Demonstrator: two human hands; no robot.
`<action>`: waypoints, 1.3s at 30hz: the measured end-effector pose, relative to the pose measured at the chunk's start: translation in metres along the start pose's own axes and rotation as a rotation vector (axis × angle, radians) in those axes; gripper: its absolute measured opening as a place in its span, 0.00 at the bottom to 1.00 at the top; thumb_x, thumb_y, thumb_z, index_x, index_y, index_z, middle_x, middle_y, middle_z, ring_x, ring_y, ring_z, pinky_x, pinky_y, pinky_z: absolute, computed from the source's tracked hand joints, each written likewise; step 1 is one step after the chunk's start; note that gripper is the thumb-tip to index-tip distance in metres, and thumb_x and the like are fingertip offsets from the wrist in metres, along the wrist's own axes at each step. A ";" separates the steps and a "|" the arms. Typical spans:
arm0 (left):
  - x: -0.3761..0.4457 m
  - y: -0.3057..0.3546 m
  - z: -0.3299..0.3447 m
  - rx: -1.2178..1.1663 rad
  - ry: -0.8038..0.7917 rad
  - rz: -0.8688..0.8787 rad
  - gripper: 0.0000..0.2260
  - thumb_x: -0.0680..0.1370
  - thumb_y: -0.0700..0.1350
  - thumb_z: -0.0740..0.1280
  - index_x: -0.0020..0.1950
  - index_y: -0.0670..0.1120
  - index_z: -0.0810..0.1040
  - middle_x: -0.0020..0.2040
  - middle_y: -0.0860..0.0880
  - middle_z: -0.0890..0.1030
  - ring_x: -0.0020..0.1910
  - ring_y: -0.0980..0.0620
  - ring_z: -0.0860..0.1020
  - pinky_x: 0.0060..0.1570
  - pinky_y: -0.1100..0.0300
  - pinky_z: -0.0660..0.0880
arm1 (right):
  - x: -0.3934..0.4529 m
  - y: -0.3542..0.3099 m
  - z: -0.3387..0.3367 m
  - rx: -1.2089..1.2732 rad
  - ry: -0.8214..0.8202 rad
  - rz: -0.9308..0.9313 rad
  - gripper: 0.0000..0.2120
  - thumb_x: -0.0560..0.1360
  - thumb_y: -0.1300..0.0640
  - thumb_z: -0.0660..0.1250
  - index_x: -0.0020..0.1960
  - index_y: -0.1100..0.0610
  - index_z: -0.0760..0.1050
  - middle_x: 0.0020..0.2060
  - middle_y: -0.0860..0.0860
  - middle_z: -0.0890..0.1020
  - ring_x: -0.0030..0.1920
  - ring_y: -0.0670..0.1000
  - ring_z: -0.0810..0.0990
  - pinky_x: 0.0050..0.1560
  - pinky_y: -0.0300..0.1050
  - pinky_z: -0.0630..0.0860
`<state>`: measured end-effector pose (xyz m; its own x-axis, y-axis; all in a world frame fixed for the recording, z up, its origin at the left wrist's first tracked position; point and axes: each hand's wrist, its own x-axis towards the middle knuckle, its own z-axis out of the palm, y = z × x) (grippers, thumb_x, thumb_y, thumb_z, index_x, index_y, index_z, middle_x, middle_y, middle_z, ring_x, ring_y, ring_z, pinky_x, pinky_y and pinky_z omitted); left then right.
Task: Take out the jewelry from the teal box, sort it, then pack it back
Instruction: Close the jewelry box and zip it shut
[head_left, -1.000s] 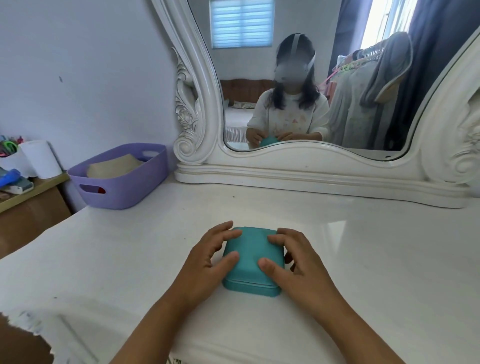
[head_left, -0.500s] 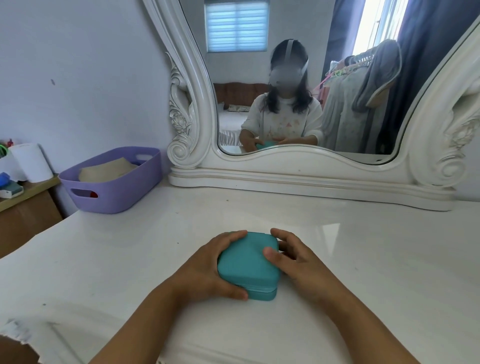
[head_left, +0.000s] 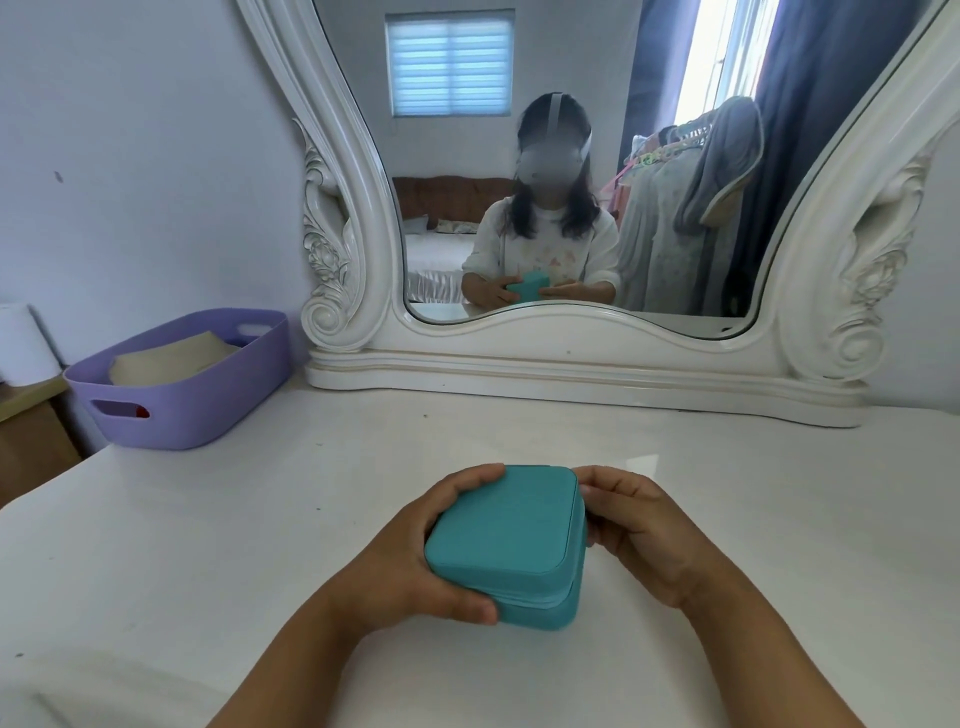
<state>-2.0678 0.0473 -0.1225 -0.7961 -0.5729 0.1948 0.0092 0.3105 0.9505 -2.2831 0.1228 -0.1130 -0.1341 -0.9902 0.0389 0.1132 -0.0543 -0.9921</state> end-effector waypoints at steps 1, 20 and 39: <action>0.000 -0.002 0.000 -0.005 -0.004 0.000 0.41 0.56 0.41 0.79 0.65 0.58 0.70 0.64 0.56 0.74 0.64 0.50 0.73 0.59 0.59 0.72 | -0.001 0.000 -0.003 -0.008 -0.021 0.014 0.13 0.76 0.65 0.59 0.46 0.59 0.82 0.38 0.57 0.79 0.39 0.55 0.70 0.39 0.43 0.70; 0.007 -0.018 -0.009 0.122 0.391 -0.022 0.40 0.51 0.46 0.80 0.61 0.60 0.70 0.60 0.61 0.74 0.57 0.65 0.73 0.50 0.74 0.72 | -0.014 0.002 0.019 -0.623 -0.041 -0.182 0.11 0.72 0.63 0.68 0.35 0.50 0.76 0.33 0.44 0.78 0.35 0.42 0.73 0.39 0.32 0.71; 0.011 -0.011 0.006 -0.492 0.264 -0.268 0.31 0.58 0.49 0.75 0.60 0.51 0.76 0.56 0.45 0.82 0.53 0.44 0.81 0.51 0.51 0.79 | -0.004 0.009 0.024 -0.383 0.278 -0.141 0.08 0.76 0.62 0.62 0.39 0.57 0.76 0.37 0.49 0.83 0.38 0.46 0.82 0.43 0.38 0.78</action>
<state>-2.0798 0.0421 -0.1327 -0.6334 -0.7704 -0.0727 0.1576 -0.2205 0.9626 -2.2576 0.1235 -0.1196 -0.3857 -0.9020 0.1939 -0.2876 -0.0822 -0.9542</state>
